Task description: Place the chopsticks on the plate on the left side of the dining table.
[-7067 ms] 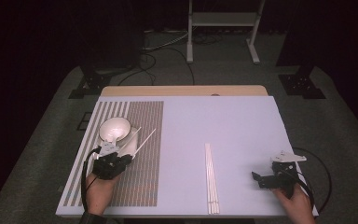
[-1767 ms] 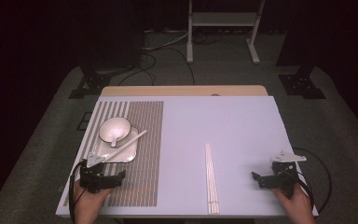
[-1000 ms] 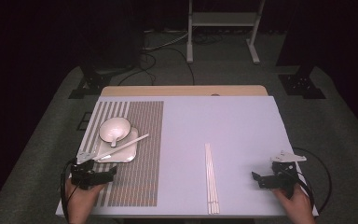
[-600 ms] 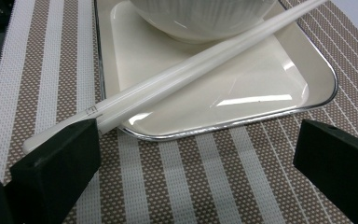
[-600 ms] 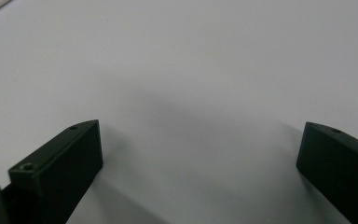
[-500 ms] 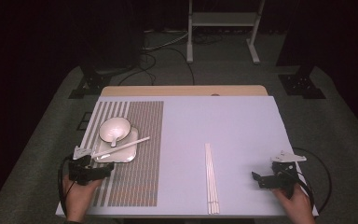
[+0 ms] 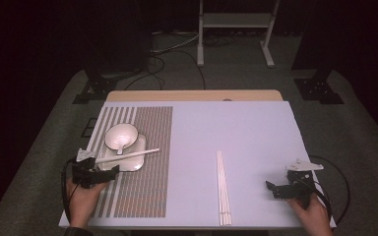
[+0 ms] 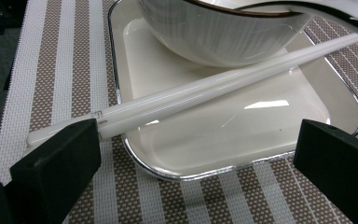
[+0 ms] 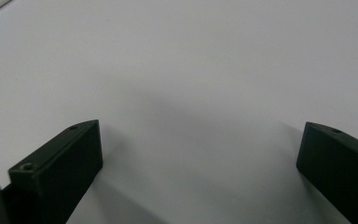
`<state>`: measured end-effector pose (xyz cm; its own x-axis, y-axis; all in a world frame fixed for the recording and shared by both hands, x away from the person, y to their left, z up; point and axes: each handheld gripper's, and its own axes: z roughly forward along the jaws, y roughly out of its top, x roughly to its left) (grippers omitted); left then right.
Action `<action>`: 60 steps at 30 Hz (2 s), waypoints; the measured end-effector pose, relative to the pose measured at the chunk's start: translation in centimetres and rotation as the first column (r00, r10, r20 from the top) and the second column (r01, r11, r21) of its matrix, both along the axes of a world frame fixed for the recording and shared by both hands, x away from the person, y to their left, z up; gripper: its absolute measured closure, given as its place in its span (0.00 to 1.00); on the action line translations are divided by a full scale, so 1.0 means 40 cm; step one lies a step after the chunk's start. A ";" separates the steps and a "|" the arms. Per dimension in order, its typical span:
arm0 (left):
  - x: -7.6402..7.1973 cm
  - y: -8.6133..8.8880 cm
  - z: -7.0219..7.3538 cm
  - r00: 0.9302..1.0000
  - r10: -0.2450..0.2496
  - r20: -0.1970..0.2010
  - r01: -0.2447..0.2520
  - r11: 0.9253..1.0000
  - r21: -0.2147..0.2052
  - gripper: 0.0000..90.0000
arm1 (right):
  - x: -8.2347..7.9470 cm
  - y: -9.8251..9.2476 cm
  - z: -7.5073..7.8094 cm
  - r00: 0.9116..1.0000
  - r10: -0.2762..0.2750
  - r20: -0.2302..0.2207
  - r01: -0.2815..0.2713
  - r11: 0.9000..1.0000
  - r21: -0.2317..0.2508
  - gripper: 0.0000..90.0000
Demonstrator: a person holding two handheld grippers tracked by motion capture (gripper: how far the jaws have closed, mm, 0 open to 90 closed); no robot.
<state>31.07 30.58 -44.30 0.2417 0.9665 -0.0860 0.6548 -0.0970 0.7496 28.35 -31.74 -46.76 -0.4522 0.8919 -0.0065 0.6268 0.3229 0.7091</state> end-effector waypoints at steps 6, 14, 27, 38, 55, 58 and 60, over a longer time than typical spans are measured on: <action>0.015 0.002 -0.001 1.000 -0.005 0.002 0.005 1.000 -0.001 0.00 | 0.000 0.000 0.000 1.000 0.000 -0.001 0.000 1.000 0.000 0.00; 0.033 -0.003 0.001 1.000 -0.008 0.009 0.008 1.000 -0.002 0.00 | 0.000 0.000 0.000 1.000 0.000 -0.001 0.000 1.000 0.000 0.00; 0.042 -0.002 -0.001 1.000 -0.008 0.006 0.008 1.000 0.001 0.00 | 0.000 0.000 0.000 1.000 0.001 -0.001 -0.001 1.000 0.000 0.00; 0.021 0.025 0.020 0.999 0.019 0.035 -0.019 1.000 -0.014 0.04 | 0.000 0.000 0.000 1.000 0.001 0.000 -0.001 1.000 0.000 0.00; 0.019 0.147 0.050 0.979 0.189 0.081 -0.196 0.976 0.094 1.00 | 0.000 0.000 0.000 1.000 0.001 -0.001 -0.001 1.000 0.000 0.00; 0.032 0.157 0.038 0.976 0.206 0.074 -0.214 0.970 0.114 1.00 | 0.000 0.000 0.000 1.000 0.001 -0.001 -0.001 1.000 -0.001 0.00; 0.043 0.156 0.028 0.976 0.210 0.059 -0.216 0.968 0.130 1.00 | 0.000 0.000 0.000 1.000 0.001 -0.001 -0.001 1.000 -0.001 0.00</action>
<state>32.80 36.82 -43.17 0.0299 0.9980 0.0552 0.6376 -0.0616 0.7679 28.36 -31.75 -46.75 -0.4527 0.8916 -0.0069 0.6270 0.3239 0.7085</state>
